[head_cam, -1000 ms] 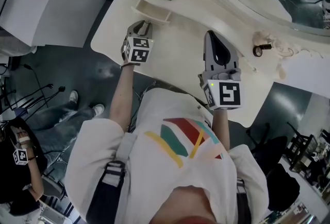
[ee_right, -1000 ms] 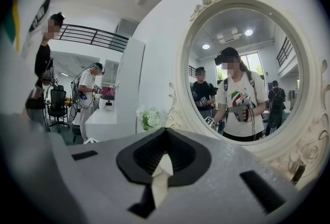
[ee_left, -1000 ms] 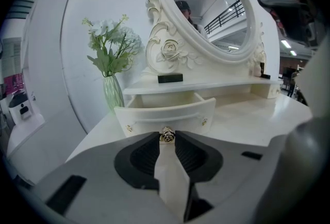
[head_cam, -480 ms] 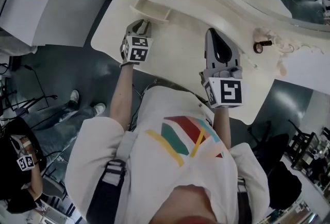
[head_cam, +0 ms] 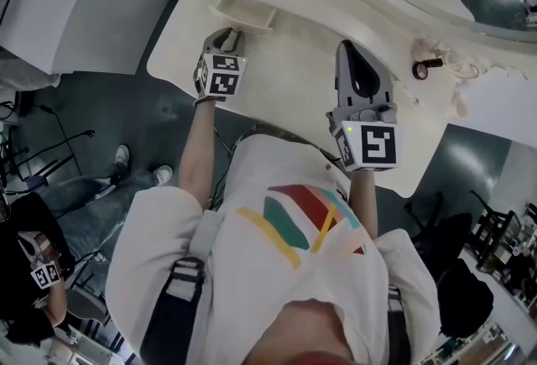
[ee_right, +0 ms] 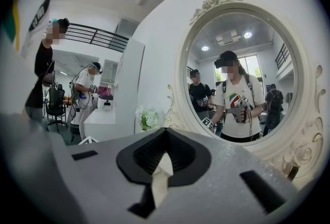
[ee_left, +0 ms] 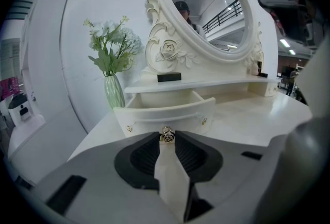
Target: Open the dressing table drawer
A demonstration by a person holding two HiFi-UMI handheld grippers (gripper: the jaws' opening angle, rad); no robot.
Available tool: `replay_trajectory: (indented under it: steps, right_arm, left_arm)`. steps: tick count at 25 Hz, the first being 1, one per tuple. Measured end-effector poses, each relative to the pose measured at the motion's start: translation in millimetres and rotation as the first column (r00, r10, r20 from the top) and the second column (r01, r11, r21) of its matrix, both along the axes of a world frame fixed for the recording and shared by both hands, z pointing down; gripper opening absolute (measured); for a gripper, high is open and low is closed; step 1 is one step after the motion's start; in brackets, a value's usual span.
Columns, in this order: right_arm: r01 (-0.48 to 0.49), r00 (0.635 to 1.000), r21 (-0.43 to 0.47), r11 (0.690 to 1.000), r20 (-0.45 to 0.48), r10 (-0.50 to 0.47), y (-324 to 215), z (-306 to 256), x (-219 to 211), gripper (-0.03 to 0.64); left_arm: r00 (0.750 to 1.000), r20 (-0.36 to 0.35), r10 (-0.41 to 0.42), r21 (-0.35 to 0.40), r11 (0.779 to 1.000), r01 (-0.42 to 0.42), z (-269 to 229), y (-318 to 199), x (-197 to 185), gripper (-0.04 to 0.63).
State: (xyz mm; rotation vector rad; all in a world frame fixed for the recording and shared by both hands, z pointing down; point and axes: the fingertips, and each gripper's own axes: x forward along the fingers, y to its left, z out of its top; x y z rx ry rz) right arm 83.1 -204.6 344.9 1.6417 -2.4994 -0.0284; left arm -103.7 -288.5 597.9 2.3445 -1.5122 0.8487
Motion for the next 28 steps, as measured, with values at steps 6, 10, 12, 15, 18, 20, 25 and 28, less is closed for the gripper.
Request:
replay_trajectory:
  steps: [6, 10, 12, 15, 18, 20, 25, 28]
  right_arm:
    - [0.002, 1.0, 0.001, 1.0, -0.002, -0.002, 2.5, 0.7, 0.7, 0.0]
    - [0.003, 1.0, 0.004, 1.0, -0.003, -0.003, 4.4, -0.5, 1.9, 0.0]
    - [0.002, 1.0, 0.004, 1.0, -0.002, -0.002, 5.2, -0.7, 2.3, 0.0]
    - [-0.001, 1.0, 0.004, 1.0, 0.001, 0.001, 5.6, -0.7, 2.5, 0.0]
    - [-0.001, 1.0, 0.003, 1.0, 0.003, 0.001, 5.7, -1.4, 1.9, 0.0]
    - [-0.003, 1.0, 0.004, 1.0, 0.006, 0.003, 5.8, -1.9, 2.5, 0.0]
    - [-0.008, 1.0, 0.007, 1.0, 0.01, 0.008, 6.2, -1.4, 3.4, 0.0]
    - [-0.005, 1.0, 0.006, 1.0, 0.01, 0.005, 6.9, -1.7, 2.4, 0.0]
  left_arm:
    - [1.0, 0.003, 0.004, -0.001, 1.0, -0.004, 1.3, 2.5, -0.8, 0.089]
    - [1.0, 0.005, 0.001, -0.001, 1.0, -0.001, 0.5, 4.6, -0.9, 0.089]
    - [1.0, 0.001, -0.002, -0.002, 1.0, 0.002, 0.5, 6.2, -1.3, 0.089]
    - [1.0, -0.002, -0.001, -0.003, 1.0, 0.001, 0.4, 7.0, -1.7, 0.089]
    - [1.0, -0.003, 0.0, -0.003, 1.0, 0.0, -0.1, 7.2, -2.1, 0.089]
    - [1.0, -0.005, -0.003, -0.004, 1.0, 0.003, -0.1, 7.5, -1.9, 0.091]
    - [1.0, -0.012, -0.008, 0.005, 1.0, 0.008, 0.3, 6.6, -1.8, 0.092]
    - [1.0, -0.025, -0.016, 0.014, 1.0, 0.016, -0.6, 7.5, -1.4, 0.1]
